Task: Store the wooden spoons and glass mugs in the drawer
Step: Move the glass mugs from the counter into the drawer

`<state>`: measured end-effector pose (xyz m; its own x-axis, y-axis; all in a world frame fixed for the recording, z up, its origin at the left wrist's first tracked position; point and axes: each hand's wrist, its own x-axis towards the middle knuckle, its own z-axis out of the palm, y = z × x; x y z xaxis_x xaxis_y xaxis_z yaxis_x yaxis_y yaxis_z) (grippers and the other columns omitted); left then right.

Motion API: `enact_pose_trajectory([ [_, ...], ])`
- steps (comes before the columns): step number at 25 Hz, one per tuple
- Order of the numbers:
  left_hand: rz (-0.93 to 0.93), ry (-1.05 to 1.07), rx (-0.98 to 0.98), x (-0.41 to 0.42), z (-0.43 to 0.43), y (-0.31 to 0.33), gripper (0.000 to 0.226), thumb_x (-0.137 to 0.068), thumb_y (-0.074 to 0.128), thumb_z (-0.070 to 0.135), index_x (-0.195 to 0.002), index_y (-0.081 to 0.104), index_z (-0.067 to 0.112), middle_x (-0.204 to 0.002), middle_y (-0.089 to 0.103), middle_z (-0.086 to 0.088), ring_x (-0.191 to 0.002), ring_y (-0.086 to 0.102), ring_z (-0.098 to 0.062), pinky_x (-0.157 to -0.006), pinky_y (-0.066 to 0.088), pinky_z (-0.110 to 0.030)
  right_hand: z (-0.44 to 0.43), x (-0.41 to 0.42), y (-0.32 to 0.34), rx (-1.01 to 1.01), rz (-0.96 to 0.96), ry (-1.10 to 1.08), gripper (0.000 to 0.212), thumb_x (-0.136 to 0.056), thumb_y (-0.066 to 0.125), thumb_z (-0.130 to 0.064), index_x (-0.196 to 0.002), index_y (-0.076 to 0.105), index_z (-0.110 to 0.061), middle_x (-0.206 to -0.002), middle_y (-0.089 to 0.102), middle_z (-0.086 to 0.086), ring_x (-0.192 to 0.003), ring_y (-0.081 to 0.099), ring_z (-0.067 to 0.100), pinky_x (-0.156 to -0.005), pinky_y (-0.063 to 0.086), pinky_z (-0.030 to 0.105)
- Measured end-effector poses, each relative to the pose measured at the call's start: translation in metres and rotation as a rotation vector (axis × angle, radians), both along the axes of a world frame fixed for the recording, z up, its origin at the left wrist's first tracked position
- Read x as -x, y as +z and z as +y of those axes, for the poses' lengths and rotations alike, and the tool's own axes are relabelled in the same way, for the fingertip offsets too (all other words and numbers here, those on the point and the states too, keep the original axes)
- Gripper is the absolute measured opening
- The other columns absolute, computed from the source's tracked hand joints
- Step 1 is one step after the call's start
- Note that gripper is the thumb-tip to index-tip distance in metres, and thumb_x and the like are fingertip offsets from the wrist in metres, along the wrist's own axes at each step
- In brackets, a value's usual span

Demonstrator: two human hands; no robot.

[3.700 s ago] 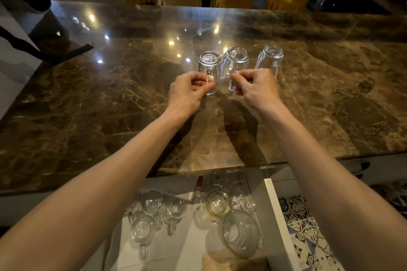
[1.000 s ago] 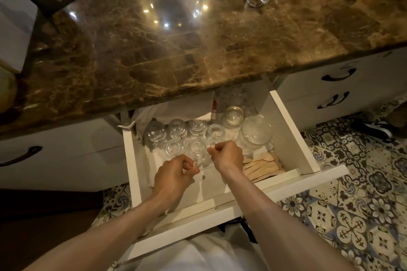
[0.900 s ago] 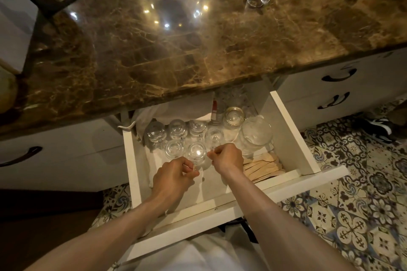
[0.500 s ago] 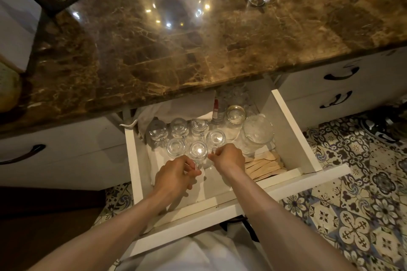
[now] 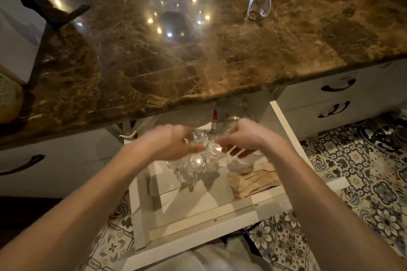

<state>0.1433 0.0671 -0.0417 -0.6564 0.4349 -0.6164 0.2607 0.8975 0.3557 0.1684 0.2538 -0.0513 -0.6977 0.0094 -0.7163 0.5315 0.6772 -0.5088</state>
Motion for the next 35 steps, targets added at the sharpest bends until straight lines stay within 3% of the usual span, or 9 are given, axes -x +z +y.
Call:
enact_pose_trajectory([
  [5, 0.164, 0.16, -0.157, 0.052, 0.001, 0.052, 0.049, -0.079, 0.051, 0.065, -0.114, 0.059, 0.032, -0.109, 0.065, 0.003, -0.095, 0.06, -0.016, -0.087, 0.051, -0.039, 0.034, 0.041, 0.044, -0.005, 0.314, -0.185, 0.022, -0.082, 0.069, -0.038, -0.08, 0.073, -0.017, -0.073, 0.073, -0.005, -0.064, 0.066, 0.008, -0.05, 0.053, 0.019],
  [9, 0.291, 0.217, -0.208, 0.079, 0.008, 0.047, 0.048, -0.082, 0.052, 0.062, -0.117, 0.058, 0.029, -0.113, 0.064, 0.003, -0.1, 0.059, -0.017, -0.09, 0.049, -0.041, 0.056, 0.079, 0.053, 0.088, 0.579, -0.398, 0.013, -0.084, 0.069, -0.027, -0.087, 0.07, -0.015, -0.078, 0.071, 0.0, -0.06, 0.062, 0.007, -0.048, 0.049, 0.016],
  [11, 0.43, 0.274, -0.353, 0.085, 0.012, 0.033, 0.041, -0.085, 0.055, 0.052, -0.117, 0.058, 0.026, -0.113, 0.064, 0.003, -0.101, 0.059, -0.014, -0.089, 0.05, -0.039, 0.066, 0.1, 0.056, 0.153, 0.712, -0.548, 0.006, -0.084, 0.069, -0.021, -0.083, 0.068, -0.015, -0.077, 0.068, 0.002, -0.056, 0.058, 0.009, -0.045, 0.049, 0.015],
  [13, 0.557, 0.305, -0.49, 0.088, 0.015, 0.015, 0.035, -0.087, 0.056, 0.043, -0.116, 0.059, 0.024, -0.115, 0.062, 0.002, -0.104, 0.055, -0.011, -0.089, 0.049, -0.034, 0.077, 0.121, 0.057, 0.146, 0.825, -0.651, 0.005, -0.085, 0.068, -0.021, -0.085, 0.068, -0.016, -0.077, 0.067, 0.001, -0.057, 0.058, 0.009, -0.053, 0.052, 0.02],
  [16, 0.74, 0.355, -0.516, 0.091, 0.015, -0.009, 0.031, -0.088, 0.057, 0.038, -0.114, 0.06, 0.02, -0.117, 0.06, 0.001, -0.109, 0.051, -0.013, -0.09, 0.042, -0.028, 0.093, 0.148, 0.056, 0.066, 0.932, -0.696, 0.004, -0.084, 0.069, -0.026, -0.083, 0.065, -0.025, -0.074, 0.067, -0.007, -0.061, 0.063, 0.009, -0.067, 0.058, 0.031],
  [21, 0.867, 0.395, -0.456, 0.098, 0.02, -0.021, 0.038, -0.089, 0.056, 0.037, -0.119, 0.057, 0.015, -0.122, 0.059, -0.004, -0.116, 0.048, -0.017, -0.099, 0.032, -0.028, 0.111, 0.191, 0.045, 0.024, 0.98, -0.723, 0.01, -0.081, 0.07, -0.029, -0.088, 0.067, -0.023, -0.082, 0.071, -0.001, -0.073, 0.069, 0.017, -0.077, 0.058, 0.042],
  [26, 0.84, 0.36, -0.318, 0.102, 0.025, -0.02, 0.048, -0.086, 0.059, 0.04, -0.125, 0.056, 0.012, -0.129, 0.055, -0.005, -0.122, 0.047, -0.021, -0.105, 0.033, -0.035, 0.122, 0.225, 0.032, -0.039, 0.969, -0.744, 0.021, -0.079, 0.072, -0.031, -0.097, 0.07, -0.02, -0.095, 0.071, 0.0, -0.091, 0.067, 0.017, -0.085, 0.055, 0.04],
  [35, 0.824, 0.35, -0.229, 0.105, 0.028, -0.023, 0.051, -0.086, 0.053, 0.044, -0.128, 0.052, 0.015, -0.132, 0.051, -0.005, -0.124, 0.044, -0.021, -0.105, 0.031, -0.036, 0.13, 0.249, 0.018, -0.103, 0.955, -0.695, 0.022, -0.083, 0.069, -0.029, -0.103, 0.07, -0.019, -0.099, 0.07, -0.002, -0.095, 0.064, 0.012, -0.089, 0.053, 0.033],
])
